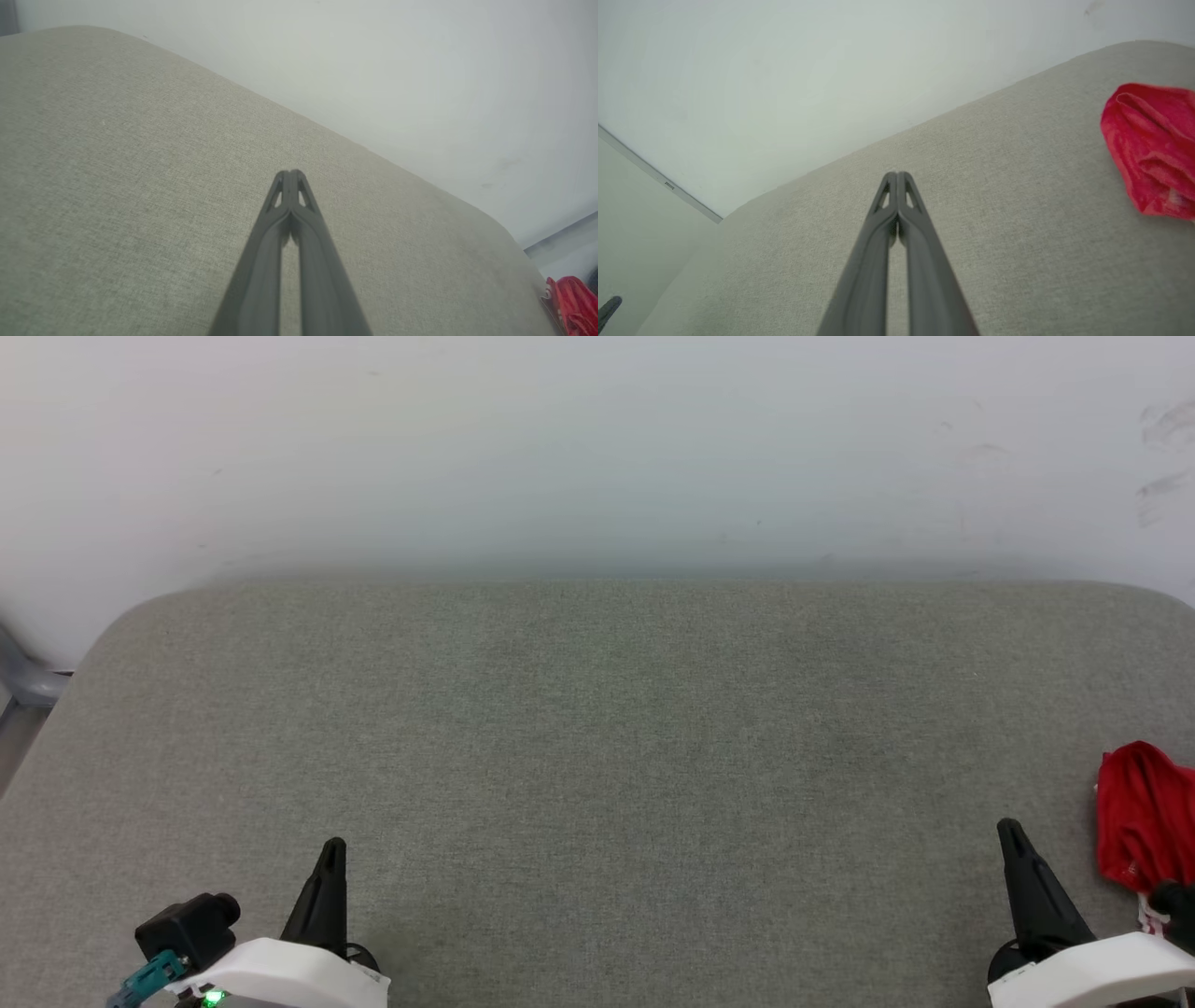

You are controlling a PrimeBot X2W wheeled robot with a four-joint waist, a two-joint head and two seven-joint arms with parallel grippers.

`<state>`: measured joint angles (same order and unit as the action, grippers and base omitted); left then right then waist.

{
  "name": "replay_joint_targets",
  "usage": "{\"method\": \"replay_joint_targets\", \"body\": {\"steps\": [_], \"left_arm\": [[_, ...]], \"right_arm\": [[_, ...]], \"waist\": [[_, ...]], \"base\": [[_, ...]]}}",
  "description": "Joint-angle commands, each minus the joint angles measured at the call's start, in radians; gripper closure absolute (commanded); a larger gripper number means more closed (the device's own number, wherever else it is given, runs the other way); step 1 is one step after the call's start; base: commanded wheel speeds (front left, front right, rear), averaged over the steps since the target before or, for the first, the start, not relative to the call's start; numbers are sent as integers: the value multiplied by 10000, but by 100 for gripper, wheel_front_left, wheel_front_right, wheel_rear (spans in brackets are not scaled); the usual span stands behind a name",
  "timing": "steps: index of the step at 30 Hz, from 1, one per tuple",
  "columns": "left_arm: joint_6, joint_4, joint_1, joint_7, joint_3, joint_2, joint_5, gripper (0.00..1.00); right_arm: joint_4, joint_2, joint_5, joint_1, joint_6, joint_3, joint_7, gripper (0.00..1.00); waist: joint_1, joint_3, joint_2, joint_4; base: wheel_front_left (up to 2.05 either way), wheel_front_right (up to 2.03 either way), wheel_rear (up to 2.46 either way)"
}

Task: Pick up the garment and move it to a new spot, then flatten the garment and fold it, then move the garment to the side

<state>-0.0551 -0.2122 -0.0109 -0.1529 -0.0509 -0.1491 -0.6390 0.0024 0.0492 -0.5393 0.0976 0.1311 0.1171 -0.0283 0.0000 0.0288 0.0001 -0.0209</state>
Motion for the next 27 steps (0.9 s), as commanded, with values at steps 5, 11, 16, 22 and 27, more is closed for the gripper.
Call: {"method": "replay_joint_targets", "body": {"steps": [5,11,16,22,27], "left_arm": [[-124,86,397,257,232,66,-1028,100],[-184,51,479,477,364,149,-1833,100],[-226,27,538,625,452,199,-2341,100],[-279,-6,607,824,566,277,-3067,100],[-328,-32,670,984,665,342,-3639,100]], "right_arm": [[129,18,-1157,-458,-1,-3,-95,100],[339,18,-2040,-613,-2,-6,-168,100],[470,18,-2600,-722,-2,-8,-213,100],[663,18,-3400,-858,-2,-10,-275,100],[809,18,-4029,-967,-2,-11,-325,100]], "waist": [[0,-19,-1,12],[0,-38,-1,24],[0,-50,-1,32],[0,-69,-1,45],[0,-84,-1,55]], "base": [[0,0,0],[0,0,0],[0,0,0],[0,0,0],[0,0,0]]}}
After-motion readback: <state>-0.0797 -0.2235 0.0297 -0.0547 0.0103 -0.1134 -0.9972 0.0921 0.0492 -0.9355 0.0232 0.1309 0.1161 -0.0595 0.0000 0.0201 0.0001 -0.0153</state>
